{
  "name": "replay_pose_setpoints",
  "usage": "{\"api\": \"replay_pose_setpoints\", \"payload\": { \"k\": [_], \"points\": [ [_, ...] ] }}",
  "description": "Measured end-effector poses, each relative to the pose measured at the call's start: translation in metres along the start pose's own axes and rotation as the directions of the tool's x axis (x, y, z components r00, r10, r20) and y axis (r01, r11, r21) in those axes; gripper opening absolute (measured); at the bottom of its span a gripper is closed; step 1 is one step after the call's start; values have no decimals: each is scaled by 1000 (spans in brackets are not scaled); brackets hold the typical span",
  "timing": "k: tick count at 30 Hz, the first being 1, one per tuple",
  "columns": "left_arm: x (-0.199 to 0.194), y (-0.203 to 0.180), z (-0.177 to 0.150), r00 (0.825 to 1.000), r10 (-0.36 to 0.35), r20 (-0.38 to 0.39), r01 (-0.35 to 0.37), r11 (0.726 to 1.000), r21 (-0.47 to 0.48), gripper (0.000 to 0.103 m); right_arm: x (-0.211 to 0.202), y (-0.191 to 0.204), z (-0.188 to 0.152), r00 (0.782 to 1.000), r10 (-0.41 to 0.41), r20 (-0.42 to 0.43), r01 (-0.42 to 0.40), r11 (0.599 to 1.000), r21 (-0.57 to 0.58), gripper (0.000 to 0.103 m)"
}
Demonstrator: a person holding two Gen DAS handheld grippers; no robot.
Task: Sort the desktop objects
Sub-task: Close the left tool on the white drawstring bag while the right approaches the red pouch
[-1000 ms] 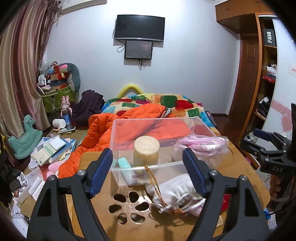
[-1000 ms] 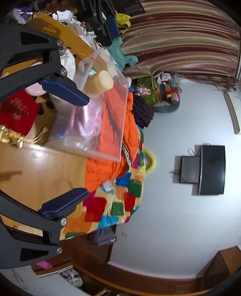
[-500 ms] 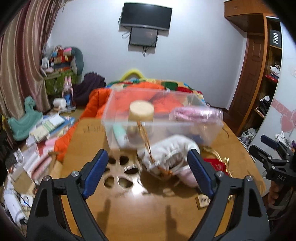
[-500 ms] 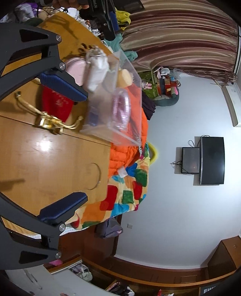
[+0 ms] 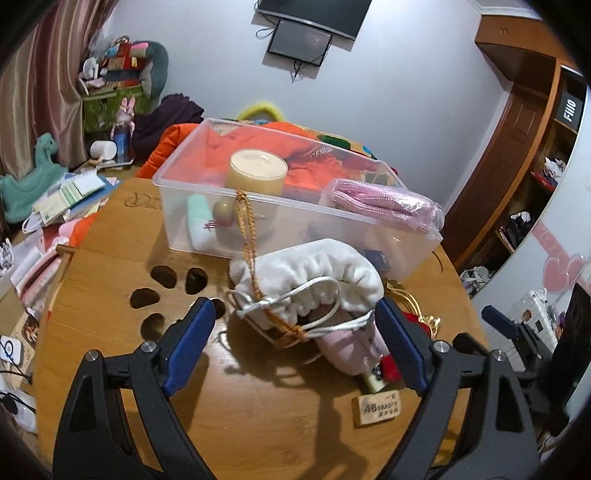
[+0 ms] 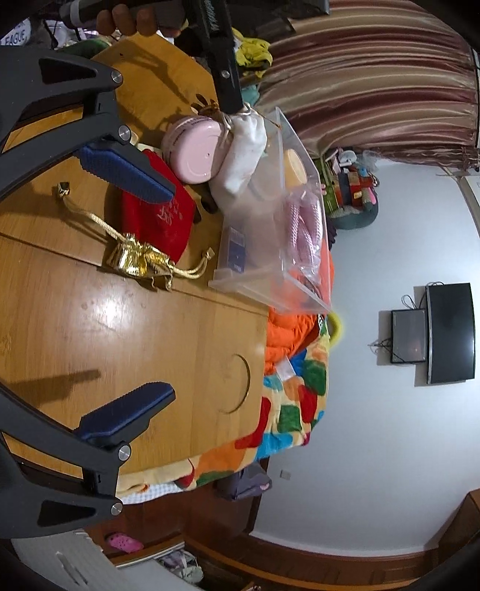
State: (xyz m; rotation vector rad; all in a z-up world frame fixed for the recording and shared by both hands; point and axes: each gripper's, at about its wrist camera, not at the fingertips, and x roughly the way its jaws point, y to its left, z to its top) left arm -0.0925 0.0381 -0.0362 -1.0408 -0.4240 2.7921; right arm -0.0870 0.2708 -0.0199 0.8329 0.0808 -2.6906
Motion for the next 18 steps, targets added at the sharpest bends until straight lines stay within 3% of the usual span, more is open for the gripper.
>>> {"api": "replay_pose_setpoints", "payload": {
  "k": [7,13,18],
  "points": [
    [15,-12,5,1000,2,-21,-2,1000,6,92,18,5,-2,998,12,-59,-14,999,-32,75],
    [24,-15,-1,999,-15,-47,15,1000,-6,94,22,2,-3,994,77,-84,-76,997,14,74],
    [35,-11,0,997,-15,-74,13,999,-36,94,21,14,0,993,92,-77,-94,995,-28,75]
  ]
}}
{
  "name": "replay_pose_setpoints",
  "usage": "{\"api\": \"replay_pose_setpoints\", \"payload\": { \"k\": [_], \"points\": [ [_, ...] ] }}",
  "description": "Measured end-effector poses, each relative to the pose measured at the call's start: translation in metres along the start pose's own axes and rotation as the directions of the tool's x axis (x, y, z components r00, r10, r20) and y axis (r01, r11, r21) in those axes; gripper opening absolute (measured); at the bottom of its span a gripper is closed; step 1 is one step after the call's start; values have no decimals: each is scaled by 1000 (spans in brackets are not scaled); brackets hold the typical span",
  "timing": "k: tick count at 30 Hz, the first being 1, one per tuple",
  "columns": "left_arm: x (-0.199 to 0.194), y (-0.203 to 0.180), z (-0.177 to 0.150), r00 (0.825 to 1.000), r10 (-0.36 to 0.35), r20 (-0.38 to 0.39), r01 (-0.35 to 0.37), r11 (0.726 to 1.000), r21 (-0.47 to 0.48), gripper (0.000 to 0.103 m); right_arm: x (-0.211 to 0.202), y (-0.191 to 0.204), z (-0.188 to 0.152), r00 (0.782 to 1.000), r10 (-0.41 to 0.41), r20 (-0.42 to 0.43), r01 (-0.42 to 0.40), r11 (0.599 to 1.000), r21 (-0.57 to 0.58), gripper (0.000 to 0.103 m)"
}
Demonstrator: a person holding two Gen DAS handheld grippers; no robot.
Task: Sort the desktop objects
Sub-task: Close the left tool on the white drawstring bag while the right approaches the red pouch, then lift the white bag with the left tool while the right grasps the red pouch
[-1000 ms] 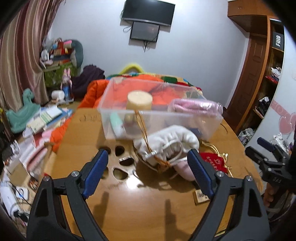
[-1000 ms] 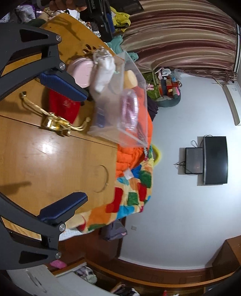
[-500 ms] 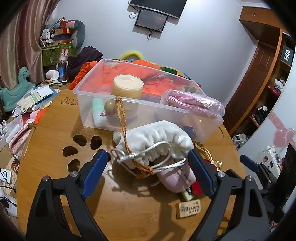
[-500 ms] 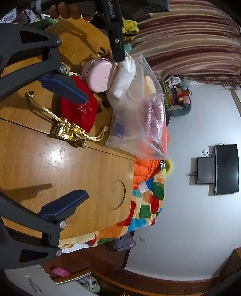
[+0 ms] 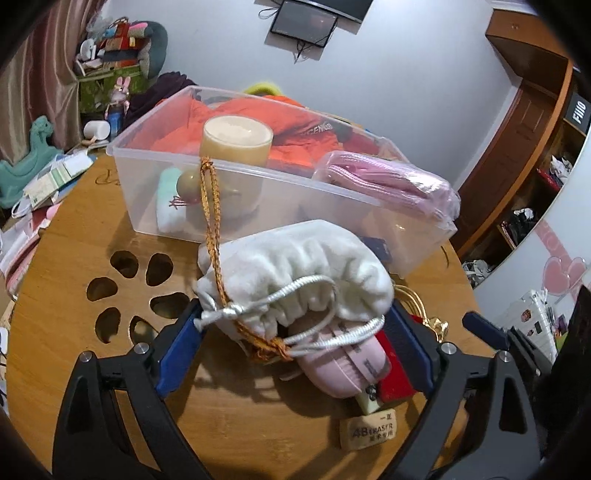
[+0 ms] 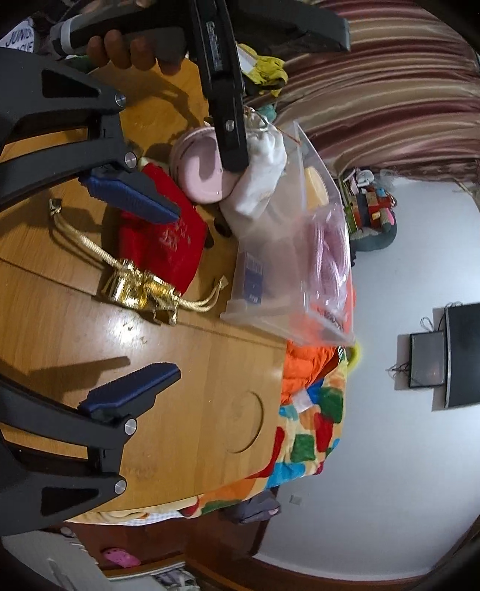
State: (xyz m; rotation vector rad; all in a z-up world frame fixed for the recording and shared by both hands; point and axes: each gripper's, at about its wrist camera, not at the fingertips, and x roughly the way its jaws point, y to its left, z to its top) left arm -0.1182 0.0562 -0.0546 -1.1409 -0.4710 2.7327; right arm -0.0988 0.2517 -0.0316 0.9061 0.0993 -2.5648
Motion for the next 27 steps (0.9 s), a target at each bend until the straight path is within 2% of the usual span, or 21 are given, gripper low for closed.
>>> {"api": "replay_pose_setpoints", "payload": {
  "k": [2,6,12,16,22,25,27],
  "points": [
    [2,0,4,1000,-22,-1,22,1000,-3,94,2,7,-1,1000,1,-5,-1,1000,-22,76],
    [13,-3,11,1000,-11,-14,11,1000,2,94,3,14,-1,1000,18,-14,-18,999,-34,81],
    [26,7,16,1000,5,-21,-6,999,-53,94,9,18,-1,999,28,-35,-29,999,-32,82],
    [24,6,16,1000,1,-7,-2,999,-45,84,19,23,0,997,35,-65,-37,999,-31,82],
    [20,8,13,1000,-9,19,9,999,-35,77,27,26,2,996,34,-84,-37,999,-37,82],
    [17,7,10,999,-5,32,6,1000,-22,75,29,21,2,993,71,-96,-72,997,-3,75],
    [14,7,9,999,-4,38,5,1000,-19,74,30,17,3,990,95,-102,-93,995,28,66]
  ]
}}
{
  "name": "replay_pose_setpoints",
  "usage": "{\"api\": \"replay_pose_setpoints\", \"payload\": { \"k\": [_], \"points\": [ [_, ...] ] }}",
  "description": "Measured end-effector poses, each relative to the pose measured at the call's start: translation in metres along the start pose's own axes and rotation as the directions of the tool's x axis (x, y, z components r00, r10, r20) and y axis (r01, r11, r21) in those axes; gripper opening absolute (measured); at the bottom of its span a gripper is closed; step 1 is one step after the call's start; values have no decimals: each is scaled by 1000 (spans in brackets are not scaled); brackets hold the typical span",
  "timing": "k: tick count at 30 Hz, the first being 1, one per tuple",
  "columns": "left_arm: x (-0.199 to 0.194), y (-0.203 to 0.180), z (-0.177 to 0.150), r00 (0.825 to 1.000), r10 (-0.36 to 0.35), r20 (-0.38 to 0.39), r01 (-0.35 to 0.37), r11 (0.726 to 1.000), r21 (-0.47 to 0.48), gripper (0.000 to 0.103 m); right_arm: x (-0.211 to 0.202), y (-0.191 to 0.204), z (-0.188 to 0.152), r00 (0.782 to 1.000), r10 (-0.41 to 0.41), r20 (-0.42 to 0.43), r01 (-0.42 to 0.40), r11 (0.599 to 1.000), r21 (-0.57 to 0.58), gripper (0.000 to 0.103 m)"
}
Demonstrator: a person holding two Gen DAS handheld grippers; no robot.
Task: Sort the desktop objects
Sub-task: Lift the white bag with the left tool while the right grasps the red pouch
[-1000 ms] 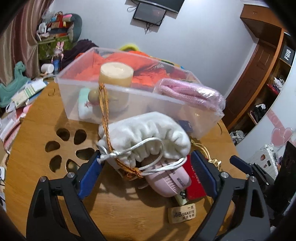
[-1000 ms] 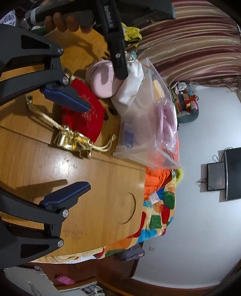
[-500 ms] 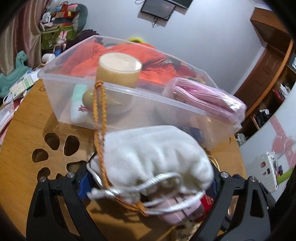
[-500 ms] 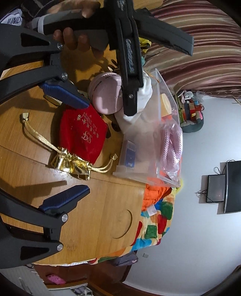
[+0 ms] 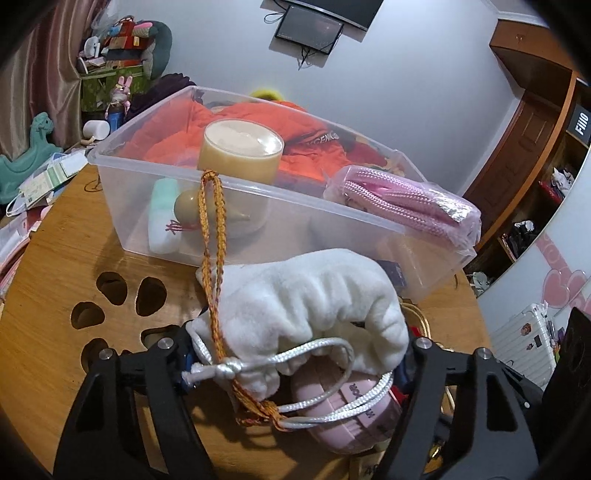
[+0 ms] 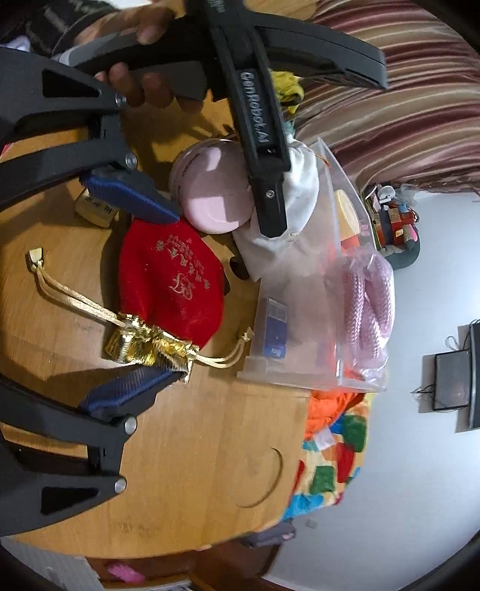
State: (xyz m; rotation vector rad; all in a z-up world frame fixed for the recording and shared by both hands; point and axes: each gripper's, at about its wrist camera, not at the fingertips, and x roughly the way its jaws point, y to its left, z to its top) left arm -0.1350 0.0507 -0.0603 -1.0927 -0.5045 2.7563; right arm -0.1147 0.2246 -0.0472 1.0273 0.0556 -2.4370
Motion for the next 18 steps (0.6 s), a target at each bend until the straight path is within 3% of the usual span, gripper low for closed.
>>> {"api": "replay_pose_setpoints", "payload": {
  "k": [3,9,14,18],
  "points": [
    [-3,3,2,1000,-1,10,1,1000,-4,73,-2,0,2,1000,13,2,-13,1000,6,46],
    [-16,6,3,998,25,53,-25,1000,4,73,-7,7,6,999,-45,25,46,999,-26,25],
    [-28,4,4,996,26,88,-28,999,23,73,-18,5,8,993,-101,59,102,994,-24,13],
    [-31,5,9,995,22,98,-26,999,34,73,-29,3,10,986,-138,89,140,990,-19,12]
  ]
}}
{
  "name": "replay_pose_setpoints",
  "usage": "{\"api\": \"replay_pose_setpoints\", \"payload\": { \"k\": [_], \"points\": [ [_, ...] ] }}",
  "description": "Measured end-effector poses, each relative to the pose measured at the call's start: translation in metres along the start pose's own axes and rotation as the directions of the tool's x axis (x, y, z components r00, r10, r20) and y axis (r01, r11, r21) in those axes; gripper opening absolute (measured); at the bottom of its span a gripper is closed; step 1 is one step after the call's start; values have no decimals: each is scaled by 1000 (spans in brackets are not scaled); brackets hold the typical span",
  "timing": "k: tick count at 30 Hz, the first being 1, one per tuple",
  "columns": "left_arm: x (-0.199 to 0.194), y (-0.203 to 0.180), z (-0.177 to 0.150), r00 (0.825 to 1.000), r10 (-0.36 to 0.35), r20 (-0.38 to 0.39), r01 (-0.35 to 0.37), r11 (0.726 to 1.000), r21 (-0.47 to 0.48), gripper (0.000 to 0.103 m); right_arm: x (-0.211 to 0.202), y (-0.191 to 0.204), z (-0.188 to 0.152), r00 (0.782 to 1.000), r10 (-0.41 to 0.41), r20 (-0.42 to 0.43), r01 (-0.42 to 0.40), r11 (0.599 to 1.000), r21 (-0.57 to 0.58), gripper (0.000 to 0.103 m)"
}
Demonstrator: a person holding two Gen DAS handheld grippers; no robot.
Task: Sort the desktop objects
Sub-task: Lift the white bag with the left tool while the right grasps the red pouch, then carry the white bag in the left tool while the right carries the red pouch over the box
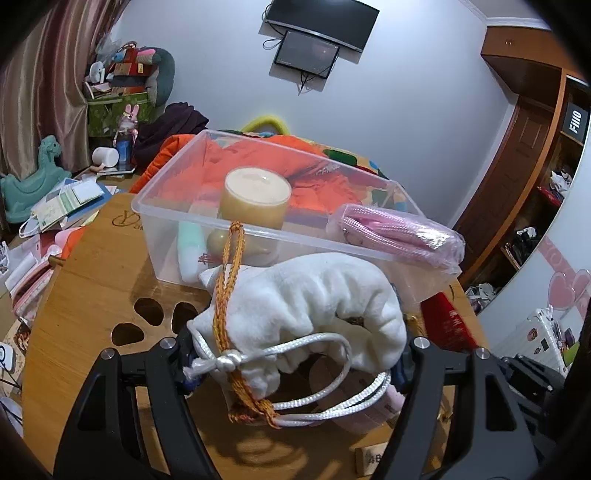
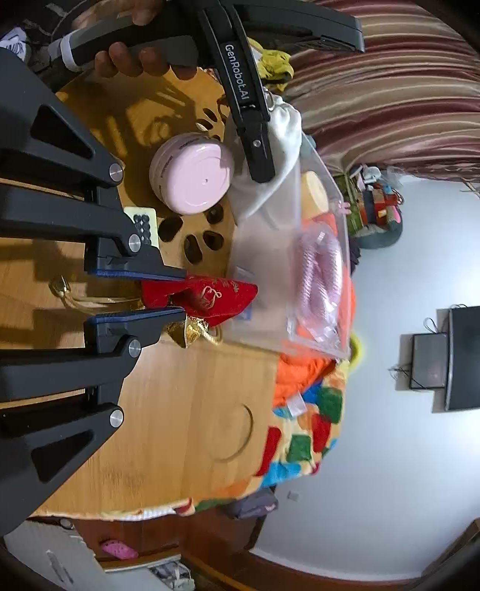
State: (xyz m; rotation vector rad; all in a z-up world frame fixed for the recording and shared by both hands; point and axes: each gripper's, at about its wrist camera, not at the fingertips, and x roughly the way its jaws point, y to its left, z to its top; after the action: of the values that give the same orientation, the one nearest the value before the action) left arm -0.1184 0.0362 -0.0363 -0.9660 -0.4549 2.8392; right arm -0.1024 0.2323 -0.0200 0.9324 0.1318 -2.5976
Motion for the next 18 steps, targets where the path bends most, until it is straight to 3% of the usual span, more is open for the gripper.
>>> {"api": "replay_pose_setpoints", "payload": {
  "k": [18],
  "points": [
    [-41,-16,23,995,-26,97,18,996,83,73,-51,5,22,990,-82,118,84,996,-11,12]
  ]
}}
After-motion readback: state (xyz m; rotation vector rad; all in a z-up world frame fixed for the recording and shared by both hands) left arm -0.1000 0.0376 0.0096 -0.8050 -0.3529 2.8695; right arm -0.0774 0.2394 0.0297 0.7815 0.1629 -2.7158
